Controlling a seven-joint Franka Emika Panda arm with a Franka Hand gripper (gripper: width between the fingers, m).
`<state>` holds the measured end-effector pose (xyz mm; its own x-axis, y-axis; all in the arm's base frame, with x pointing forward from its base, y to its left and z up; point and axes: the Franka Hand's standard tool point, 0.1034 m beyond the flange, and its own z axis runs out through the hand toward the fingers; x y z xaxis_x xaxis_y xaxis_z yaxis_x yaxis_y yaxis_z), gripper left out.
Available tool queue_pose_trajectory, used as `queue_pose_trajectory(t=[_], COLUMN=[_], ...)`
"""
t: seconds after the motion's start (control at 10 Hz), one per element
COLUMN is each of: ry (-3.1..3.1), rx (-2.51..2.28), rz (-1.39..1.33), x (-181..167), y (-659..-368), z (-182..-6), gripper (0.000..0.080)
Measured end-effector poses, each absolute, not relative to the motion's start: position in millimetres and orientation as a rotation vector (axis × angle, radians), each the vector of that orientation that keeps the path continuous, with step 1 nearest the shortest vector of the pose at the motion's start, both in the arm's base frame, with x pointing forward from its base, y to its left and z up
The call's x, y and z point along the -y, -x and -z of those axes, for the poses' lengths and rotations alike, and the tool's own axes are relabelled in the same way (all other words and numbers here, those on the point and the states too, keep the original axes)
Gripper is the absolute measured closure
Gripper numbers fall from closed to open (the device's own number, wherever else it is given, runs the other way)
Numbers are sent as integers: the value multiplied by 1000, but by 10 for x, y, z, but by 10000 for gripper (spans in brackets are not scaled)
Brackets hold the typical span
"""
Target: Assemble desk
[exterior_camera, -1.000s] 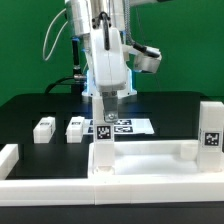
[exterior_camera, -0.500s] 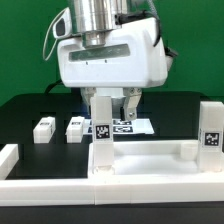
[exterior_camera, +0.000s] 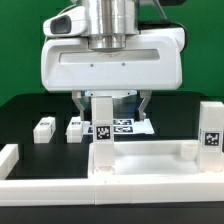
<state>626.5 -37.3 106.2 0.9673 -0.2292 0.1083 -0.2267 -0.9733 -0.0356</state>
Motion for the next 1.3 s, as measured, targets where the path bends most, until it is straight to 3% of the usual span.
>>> queue_pose_trajectory(t=[0.1,0.3,0.4,0.5,1.3], ry=[3091,3087,3071,3049,2276], rx=[-371,-398,-493,-598,-1893], rz=[174,173,172,169,70], x=[377,374,390,411,430], y=[-6263,-6263,-6262,-6257,-6269], z=[-1060,-1059,-1060,-1054,-1030], gripper=[150,419,419,504,506])
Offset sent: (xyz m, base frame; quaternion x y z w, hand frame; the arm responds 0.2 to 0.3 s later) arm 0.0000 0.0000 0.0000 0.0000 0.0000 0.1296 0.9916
